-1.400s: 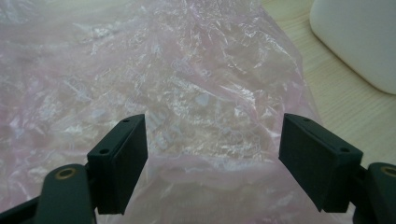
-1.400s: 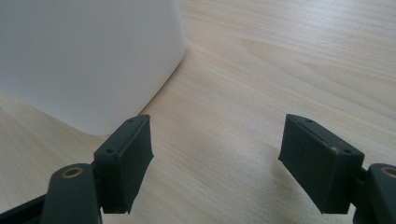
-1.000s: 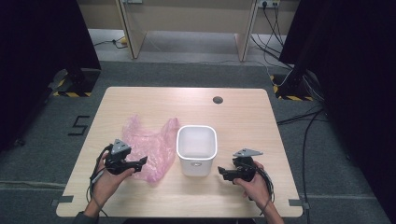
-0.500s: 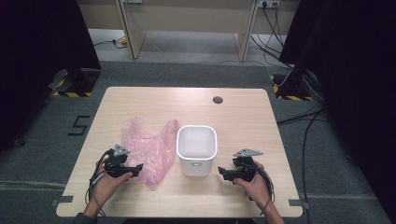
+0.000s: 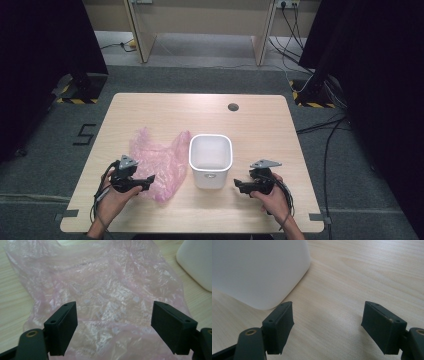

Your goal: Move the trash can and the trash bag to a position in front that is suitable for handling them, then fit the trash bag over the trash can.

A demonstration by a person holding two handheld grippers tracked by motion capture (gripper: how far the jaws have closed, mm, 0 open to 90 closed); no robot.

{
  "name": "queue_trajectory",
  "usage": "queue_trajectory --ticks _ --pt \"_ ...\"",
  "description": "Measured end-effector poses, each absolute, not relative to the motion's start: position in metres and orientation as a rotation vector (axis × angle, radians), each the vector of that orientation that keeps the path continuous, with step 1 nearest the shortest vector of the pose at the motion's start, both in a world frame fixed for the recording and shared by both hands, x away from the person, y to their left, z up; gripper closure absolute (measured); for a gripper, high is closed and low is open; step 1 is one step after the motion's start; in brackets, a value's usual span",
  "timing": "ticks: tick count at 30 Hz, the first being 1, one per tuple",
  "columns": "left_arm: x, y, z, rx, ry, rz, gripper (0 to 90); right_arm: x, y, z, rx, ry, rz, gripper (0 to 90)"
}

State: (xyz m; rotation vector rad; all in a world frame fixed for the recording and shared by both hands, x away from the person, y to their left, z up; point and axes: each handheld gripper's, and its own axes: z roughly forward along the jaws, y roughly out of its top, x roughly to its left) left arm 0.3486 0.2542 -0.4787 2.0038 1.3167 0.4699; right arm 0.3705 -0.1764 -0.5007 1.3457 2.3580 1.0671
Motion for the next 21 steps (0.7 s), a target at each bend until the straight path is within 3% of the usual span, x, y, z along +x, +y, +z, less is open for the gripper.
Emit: queue_trajectory --ticks 21 --pt "0.389 0.227 -0.485 2.027 1.328 0.437 18.8 0.369 -0.176 -0.500 1.335 2.364 1.054 25.1"
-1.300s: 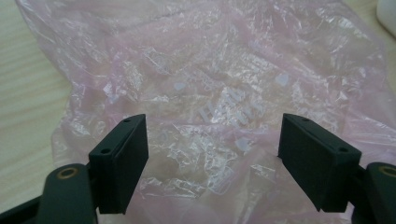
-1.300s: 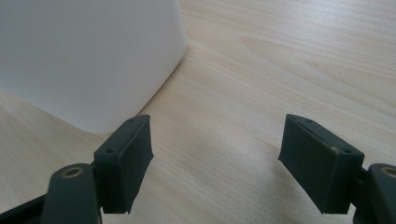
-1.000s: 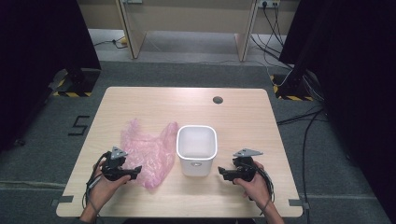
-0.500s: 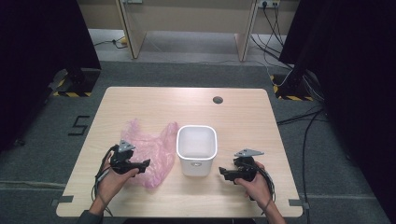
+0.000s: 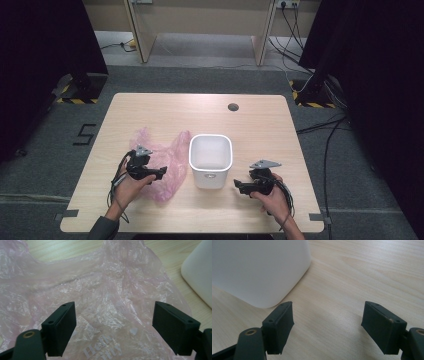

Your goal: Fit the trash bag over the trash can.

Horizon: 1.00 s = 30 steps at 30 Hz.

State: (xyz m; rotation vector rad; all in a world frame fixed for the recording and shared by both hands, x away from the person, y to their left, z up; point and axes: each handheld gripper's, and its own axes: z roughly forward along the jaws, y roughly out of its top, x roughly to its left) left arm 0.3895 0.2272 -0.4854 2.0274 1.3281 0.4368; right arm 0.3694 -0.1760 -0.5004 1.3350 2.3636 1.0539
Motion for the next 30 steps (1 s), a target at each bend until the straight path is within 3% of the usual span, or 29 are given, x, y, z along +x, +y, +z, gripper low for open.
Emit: queue_trajectory --ticks 18,23,26,27,30 --pt "0.410 0.228 -0.508 2.069 1.418 0.430 17.5 0.368 -0.176 -0.500 1.330 2.367 1.051 25.2" --pt "0.409 0.231 -0.511 2.068 1.411 0.487 17.1 0.369 -0.176 -0.501 1.334 2.366 1.048 25.2" --pt "0.406 0.235 -0.511 2.042 1.361 0.510 31.3 0.369 -0.175 -0.501 1.328 2.369 1.048 25.2" --pt "0.405 0.236 -0.510 2.045 1.335 0.507 48.0 0.369 -0.176 -0.500 1.327 2.368 1.049 25.2" --pt "0.404 0.239 -0.513 2.030 1.288 0.515 68.2 0.368 -0.176 -0.501 1.329 2.367 1.046 25.2"
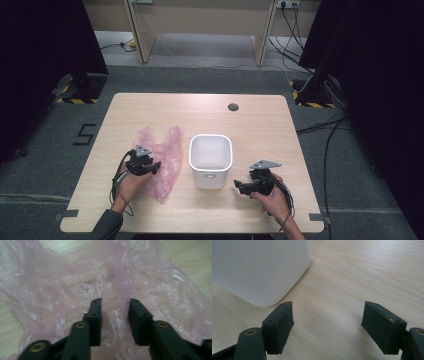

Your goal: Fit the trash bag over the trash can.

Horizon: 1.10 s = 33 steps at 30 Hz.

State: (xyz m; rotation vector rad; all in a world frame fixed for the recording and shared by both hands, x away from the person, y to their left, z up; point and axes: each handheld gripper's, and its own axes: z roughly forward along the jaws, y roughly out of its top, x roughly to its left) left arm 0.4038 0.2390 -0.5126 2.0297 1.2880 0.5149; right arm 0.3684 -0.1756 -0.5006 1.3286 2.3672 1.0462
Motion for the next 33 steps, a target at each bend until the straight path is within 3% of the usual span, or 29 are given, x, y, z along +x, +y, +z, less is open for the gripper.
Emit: queue_trajectory --ticks 3,7,14,20,28,33 --pt "0.404 0.242 -0.514 2.018 1.264 0.503 82.8 0.368 -0.175 -0.500 1.327 2.368 1.048 25.1" --pt "0.404 0.246 -0.515 2.009 1.253 0.495 89.0 0.369 -0.175 -0.501 1.333 2.367 1.049 25.2" --pt "0.403 0.249 -0.500 1.939 1.235 0.491 89.6 0.370 -0.177 -0.500 1.336 2.359 1.055 25.1" --pt "0.396 0.248 -0.456 1.850 1.140 0.544 89.6 0.371 -0.181 -0.493 1.341 2.326 1.084 25.2" --pt "0.397 0.247 -0.400 1.737 1.055 0.614 89.7 0.369 -0.191 -0.456 1.326 2.228 1.211 25.2" --pt "0.397 0.228 -0.352 1.693 0.954 0.644 89.6 0.373 -0.193 -0.406 1.262 2.156 1.300 25.2"
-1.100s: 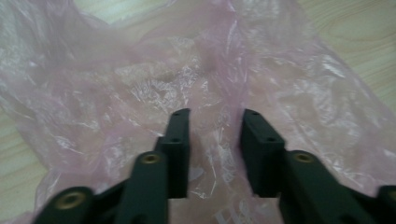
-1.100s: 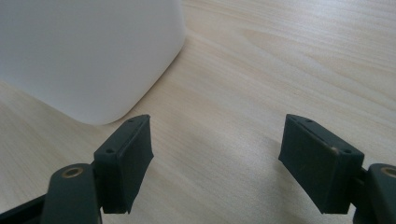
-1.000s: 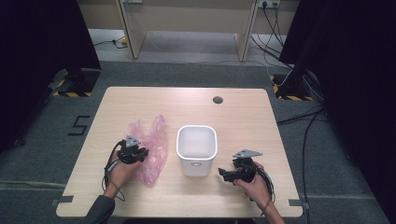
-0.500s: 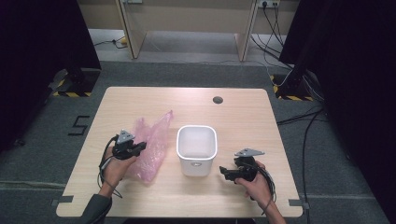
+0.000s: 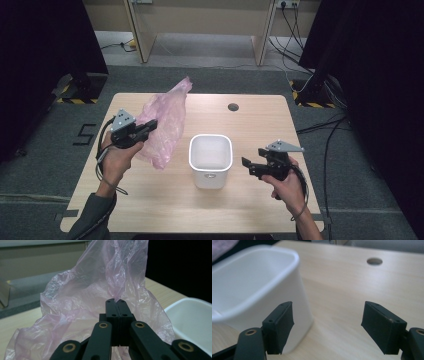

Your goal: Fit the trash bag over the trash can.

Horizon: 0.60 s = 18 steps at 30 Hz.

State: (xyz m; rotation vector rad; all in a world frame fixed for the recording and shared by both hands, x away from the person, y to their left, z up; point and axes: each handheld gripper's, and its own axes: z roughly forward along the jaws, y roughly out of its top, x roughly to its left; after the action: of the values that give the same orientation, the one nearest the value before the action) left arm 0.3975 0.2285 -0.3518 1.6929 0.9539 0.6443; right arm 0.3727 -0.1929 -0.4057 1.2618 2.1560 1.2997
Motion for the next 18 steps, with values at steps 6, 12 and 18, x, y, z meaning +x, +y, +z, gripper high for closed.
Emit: queue_trajectory --ticks 6,12,18 --pt "0.401 0.201 -0.328 1.681 0.876 0.623 89.6 0.379 -0.179 -0.358 1.153 2.147 1.379 25.2" --pt "0.402 0.172 -0.318 1.673 0.814 0.590 89.6 0.384 -0.146 -0.333 1.060 2.187 1.468 24.8" --pt "0.402 0.148 -0.315 1.678 0.765 0.532 89.5 0.393 -0.116 -0.327 1.032 2.222 1.564 24.2"
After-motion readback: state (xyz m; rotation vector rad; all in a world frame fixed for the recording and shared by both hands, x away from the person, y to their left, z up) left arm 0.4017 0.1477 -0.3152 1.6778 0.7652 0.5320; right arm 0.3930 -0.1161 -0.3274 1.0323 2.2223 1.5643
